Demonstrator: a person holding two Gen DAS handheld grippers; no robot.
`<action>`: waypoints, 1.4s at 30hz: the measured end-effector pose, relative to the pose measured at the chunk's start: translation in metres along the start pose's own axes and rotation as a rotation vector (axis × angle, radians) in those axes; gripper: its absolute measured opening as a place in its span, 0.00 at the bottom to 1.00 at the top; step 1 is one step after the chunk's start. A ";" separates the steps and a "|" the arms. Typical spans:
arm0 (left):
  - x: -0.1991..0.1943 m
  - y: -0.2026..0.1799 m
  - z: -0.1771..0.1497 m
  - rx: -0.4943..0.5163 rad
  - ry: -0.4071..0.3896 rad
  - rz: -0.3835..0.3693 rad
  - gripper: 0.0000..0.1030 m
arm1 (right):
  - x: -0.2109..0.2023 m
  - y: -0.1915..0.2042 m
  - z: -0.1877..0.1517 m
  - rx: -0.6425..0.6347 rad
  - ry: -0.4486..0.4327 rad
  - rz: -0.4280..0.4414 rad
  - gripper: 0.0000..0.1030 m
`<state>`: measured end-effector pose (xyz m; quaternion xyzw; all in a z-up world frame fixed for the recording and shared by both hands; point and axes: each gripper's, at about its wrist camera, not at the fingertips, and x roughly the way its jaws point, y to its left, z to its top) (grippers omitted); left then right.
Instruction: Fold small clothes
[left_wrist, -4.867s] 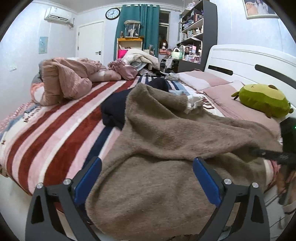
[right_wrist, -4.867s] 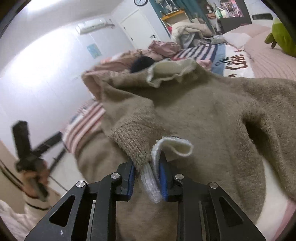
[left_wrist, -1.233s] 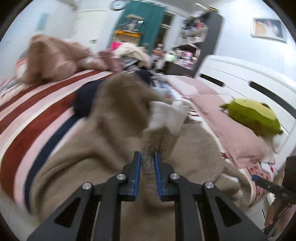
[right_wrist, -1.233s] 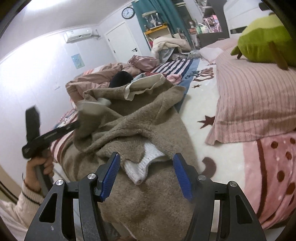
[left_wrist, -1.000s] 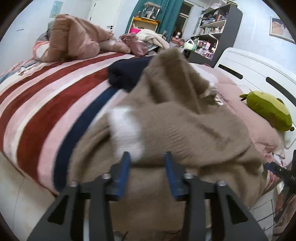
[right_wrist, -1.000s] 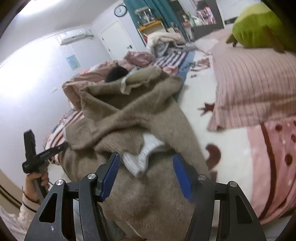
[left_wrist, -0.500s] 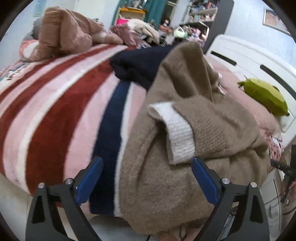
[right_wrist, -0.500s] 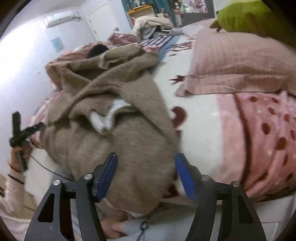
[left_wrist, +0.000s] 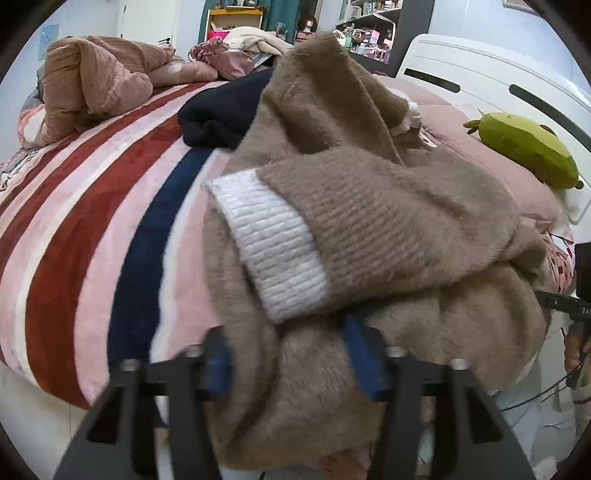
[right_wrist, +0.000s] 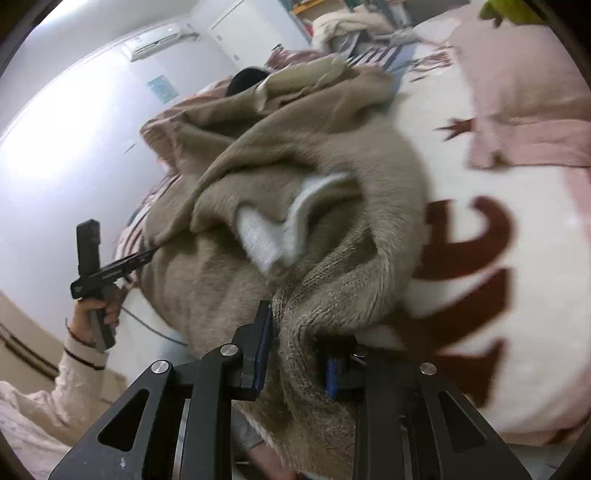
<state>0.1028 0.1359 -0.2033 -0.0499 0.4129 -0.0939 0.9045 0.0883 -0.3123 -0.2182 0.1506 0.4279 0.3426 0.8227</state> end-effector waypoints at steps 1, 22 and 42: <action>-0.003 0.001 -0.001 -0.010 0.005 -0.028 0.17 | -0.002 0.001 0.002 0.014 -0.007 0.031 0.15; -0.056 -0.004 -0.005 -0.046 -0.091 -0.147 0.09 | -0.050 0.020 0.021 -0.004 -0.146 0.052 0.06; 0.002 0.006 0.000 -0.068 -0.014 -0.086 0.20 | -0.028 -0.017 0.011 0.065 -0.027 -0.121 0.23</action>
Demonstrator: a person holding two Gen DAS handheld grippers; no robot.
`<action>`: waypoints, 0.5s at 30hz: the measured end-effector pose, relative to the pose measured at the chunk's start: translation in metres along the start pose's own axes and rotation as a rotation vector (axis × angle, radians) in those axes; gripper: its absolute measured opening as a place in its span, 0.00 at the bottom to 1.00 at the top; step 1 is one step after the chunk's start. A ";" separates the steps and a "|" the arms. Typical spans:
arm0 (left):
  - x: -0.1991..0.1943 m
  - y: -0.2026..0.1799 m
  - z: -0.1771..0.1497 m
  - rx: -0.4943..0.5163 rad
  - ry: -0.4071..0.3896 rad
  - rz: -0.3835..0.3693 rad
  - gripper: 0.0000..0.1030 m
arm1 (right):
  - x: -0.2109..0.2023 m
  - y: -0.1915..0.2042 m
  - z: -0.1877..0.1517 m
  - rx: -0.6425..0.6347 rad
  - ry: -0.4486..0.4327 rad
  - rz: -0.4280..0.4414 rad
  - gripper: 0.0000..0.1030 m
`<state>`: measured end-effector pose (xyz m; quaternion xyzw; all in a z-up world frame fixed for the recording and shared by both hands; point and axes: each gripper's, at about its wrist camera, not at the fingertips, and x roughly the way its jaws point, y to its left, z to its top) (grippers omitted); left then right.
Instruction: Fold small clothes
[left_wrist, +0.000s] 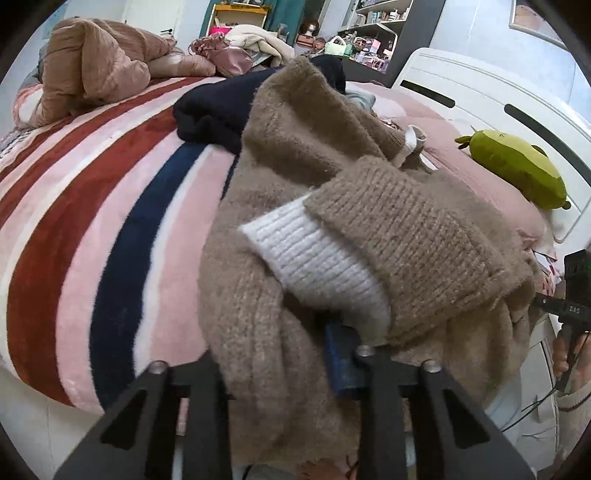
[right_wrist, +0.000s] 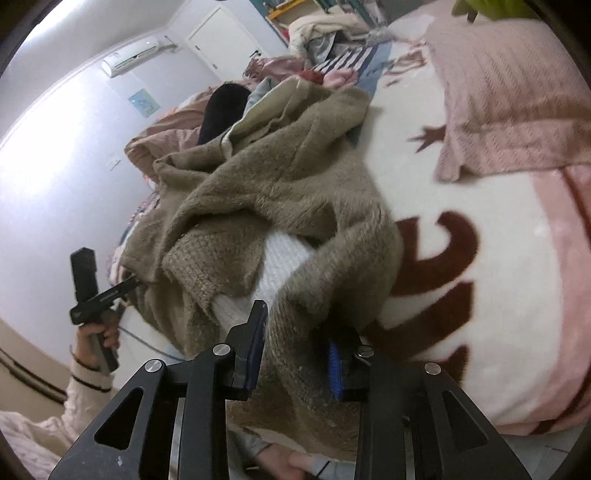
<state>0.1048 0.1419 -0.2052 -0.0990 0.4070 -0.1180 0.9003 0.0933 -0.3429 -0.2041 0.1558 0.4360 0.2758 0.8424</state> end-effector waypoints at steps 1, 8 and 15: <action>-0.001 0.000 0.000 -0.004 0.000 0.003 0.18 | -0.004 0.003 -0.002 -0.017 0.002 -0.020 0.24; -0.004 -0.003 0.000 -0.022 0.013 -0.019 0.10 | -0.001 0.009 -0.011 -0.068 -0.008 -0.060 0.39; -0.056 -0.026 0.003 0.003 -0.086 -0.155 0.08 | -0.009 0.019 -0.001 -0.008 -0.057 0.187 0.06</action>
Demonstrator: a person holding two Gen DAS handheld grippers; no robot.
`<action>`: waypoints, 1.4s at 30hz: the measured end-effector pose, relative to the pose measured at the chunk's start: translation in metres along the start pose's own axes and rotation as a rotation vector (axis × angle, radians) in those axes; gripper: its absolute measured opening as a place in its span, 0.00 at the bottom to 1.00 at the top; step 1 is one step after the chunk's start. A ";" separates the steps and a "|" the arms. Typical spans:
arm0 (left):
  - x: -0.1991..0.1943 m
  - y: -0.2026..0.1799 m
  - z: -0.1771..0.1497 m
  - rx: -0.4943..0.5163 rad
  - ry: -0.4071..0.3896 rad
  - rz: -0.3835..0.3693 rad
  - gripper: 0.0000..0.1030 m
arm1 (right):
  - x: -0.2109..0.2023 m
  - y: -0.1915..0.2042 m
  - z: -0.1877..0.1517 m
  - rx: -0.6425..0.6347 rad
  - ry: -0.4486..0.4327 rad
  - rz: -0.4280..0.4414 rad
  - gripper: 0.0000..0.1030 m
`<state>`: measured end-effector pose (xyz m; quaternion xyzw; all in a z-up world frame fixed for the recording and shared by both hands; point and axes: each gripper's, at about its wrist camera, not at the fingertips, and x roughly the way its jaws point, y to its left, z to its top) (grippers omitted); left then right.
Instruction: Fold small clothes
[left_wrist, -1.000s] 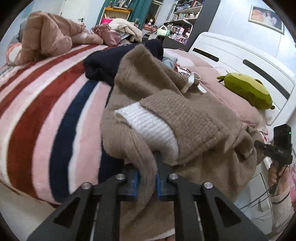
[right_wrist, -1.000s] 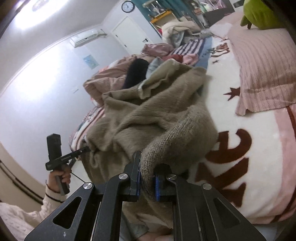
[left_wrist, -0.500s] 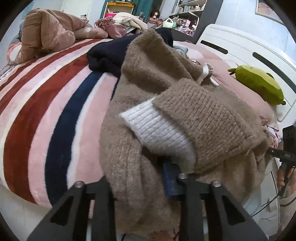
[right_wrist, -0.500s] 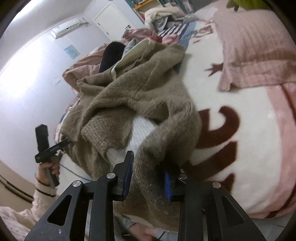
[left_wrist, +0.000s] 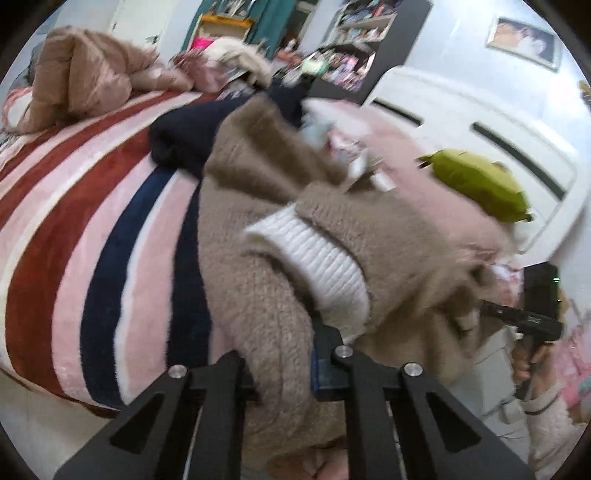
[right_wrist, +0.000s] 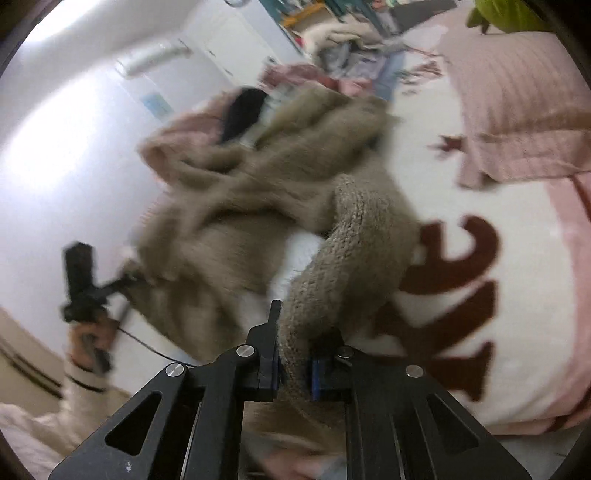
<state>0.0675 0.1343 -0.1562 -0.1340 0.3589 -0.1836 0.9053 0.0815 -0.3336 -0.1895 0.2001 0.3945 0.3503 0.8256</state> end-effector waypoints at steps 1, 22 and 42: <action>-0.008 -0.005 0.002 0.006 -0.013 -0.017 0.08 | -0.007 0.007 0.001 -0.007 -0.020 0.046 0.06; 0.023 0.054 0.097 -0.072 -0.053 0.147 0.08 | 0.018 0.011 0.128 -0.045 -0.058 -0.098 0.05; 0.026 0.034 0.148 0.052 0.115 -0.032 0.62 | 0.062 -0.001 0.183 -0.205 0.359 -0.301 0.28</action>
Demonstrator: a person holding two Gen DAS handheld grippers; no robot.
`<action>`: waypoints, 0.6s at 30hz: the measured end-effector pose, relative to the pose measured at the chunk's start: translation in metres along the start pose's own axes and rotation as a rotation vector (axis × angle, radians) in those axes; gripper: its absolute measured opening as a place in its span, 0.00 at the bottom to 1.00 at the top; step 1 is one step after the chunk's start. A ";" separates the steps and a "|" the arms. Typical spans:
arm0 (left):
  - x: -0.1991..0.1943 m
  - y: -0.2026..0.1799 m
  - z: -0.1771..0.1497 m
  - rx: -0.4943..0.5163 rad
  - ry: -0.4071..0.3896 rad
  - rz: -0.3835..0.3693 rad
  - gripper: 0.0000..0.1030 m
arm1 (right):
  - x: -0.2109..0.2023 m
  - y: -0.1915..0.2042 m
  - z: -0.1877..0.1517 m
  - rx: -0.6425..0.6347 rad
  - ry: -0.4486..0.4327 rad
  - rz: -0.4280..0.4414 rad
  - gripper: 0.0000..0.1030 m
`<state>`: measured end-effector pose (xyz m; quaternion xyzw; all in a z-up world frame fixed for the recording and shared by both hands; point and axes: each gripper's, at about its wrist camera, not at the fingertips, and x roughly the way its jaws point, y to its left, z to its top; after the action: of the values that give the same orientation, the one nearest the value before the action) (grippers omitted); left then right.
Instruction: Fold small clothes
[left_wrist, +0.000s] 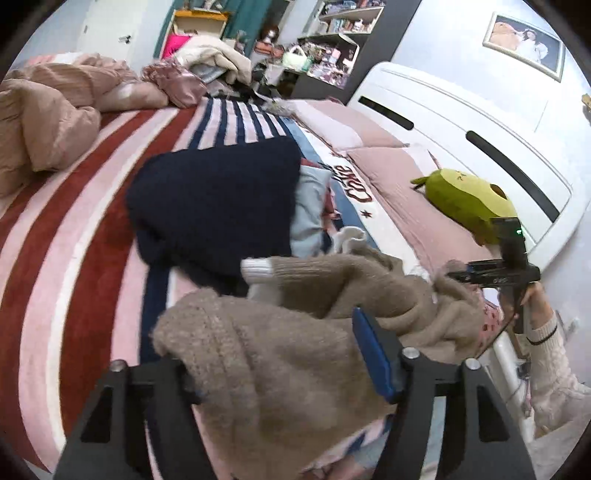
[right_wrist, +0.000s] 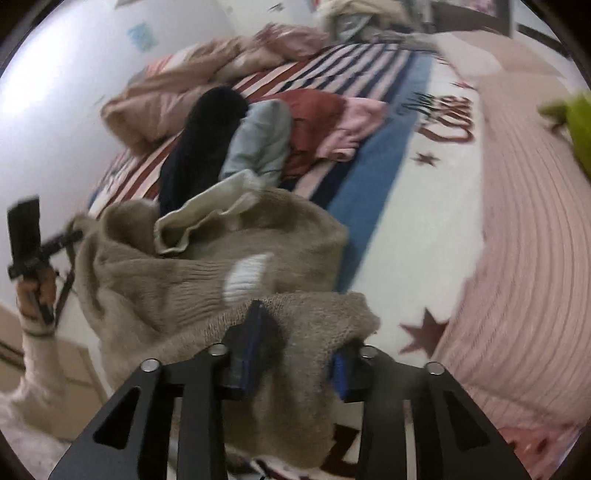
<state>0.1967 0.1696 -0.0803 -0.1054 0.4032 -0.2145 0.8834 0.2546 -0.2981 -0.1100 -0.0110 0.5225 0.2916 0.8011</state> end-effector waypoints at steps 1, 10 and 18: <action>0.003 -0.001 -0.001 0.019 0.022 0.018 0.62 | 0.004 0.000 -0.001 -0.016 0.020 -0.020 0.28; -0.006 0.060 -0.061 -0.072 0.159 0.074 0.73 | 0.017 -0.078 -0.052 0.239 0.057 0.086 0.76; -0.064 0.032 -0.017 0.007 -0.033 0.161 0.80 | -0.067 -0.028 -0.031 0.087 -0.192 -0.010 0.66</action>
<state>0.1558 0.2279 -0.0603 -0.0732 0.3952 -0.1424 0.9045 0.2236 -0.3622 -0.0752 0.0492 0.4553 0.2645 0.8487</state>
